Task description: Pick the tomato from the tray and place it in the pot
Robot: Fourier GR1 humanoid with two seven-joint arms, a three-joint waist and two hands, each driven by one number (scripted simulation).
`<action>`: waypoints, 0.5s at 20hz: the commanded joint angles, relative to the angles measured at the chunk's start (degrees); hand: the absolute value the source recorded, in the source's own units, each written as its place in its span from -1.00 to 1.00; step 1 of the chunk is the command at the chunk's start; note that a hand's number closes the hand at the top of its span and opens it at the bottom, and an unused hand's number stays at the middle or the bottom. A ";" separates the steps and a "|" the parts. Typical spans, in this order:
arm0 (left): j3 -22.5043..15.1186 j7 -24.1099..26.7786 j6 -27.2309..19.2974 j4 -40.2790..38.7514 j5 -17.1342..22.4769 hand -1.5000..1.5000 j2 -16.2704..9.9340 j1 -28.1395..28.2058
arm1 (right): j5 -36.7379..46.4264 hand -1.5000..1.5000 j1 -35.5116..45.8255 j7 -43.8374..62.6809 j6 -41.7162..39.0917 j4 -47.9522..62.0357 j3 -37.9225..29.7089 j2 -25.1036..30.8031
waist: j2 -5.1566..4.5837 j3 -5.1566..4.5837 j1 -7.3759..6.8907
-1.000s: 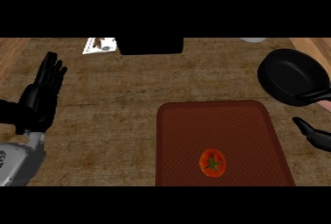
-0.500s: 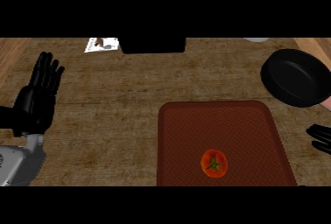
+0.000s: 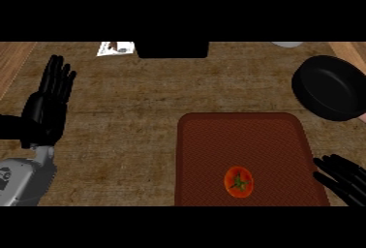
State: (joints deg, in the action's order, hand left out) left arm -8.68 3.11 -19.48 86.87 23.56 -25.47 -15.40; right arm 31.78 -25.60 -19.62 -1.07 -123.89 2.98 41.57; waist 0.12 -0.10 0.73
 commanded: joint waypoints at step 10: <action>1.08 -1.81 2.71 1.27 -2.55 0.00 2.57 0.84 | 20.85 -1.00 8.77 24.62 -9.85 1.47 19.55 -11.92 | -0.09 0.10 -0.79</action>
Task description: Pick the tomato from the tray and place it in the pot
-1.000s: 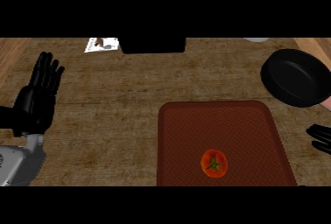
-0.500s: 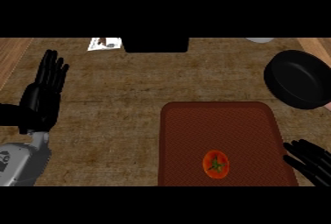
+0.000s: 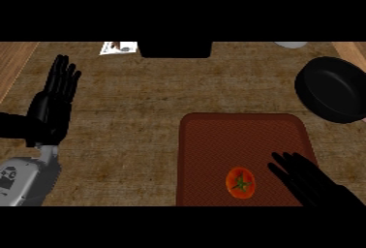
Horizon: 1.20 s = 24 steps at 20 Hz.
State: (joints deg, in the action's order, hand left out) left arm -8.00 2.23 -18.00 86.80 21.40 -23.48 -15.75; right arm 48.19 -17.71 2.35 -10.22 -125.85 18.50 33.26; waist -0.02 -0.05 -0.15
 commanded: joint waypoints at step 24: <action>6.63 -7.69 4.13 4.29 -8.36 0.00 5.68 -1.47 | 21.12 -1.00 6.76 2.04 8.12 23.84 9.91 -18.61 | 0.07 0.07 0.24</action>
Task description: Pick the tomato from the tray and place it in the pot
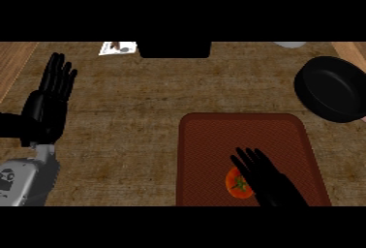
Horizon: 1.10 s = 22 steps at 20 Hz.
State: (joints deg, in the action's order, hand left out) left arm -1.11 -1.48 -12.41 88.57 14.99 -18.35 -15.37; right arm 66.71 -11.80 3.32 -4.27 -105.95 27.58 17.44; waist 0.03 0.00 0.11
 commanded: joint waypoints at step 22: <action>1.36 -2.76 2.16 2.57 -4.99 0.00 5.16 2.10 | 9.02 1.00 11.38 -8.37 9.69 22.85 4.82 -10.82 | 0.02 0.02 -0.40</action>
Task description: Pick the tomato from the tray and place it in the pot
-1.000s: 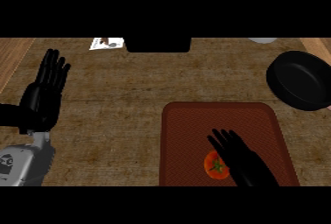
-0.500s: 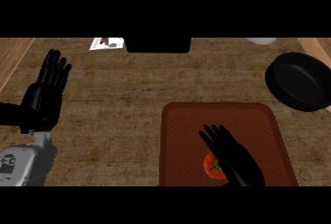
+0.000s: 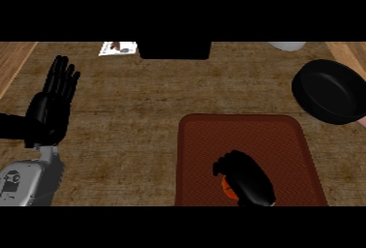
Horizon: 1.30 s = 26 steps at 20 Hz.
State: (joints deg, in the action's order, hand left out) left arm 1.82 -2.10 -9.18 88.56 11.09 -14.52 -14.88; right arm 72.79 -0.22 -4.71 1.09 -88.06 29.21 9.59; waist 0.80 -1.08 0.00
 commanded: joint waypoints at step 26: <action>-2.10 -0.61 1.26 -0.23 -1.85 0.00 2.56 -3.57 | 9.17 1.00 35.99 52.85 0.75 8.35 -21.90 -9.56 | -2.06 0.91 -5.29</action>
State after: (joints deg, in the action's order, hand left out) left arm 0.32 -2.78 -7.71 88.59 9.66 -12.48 -17.93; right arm 78.61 25.34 37.27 1.80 -84.34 12.91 0.49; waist -1.29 -0.15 -4.78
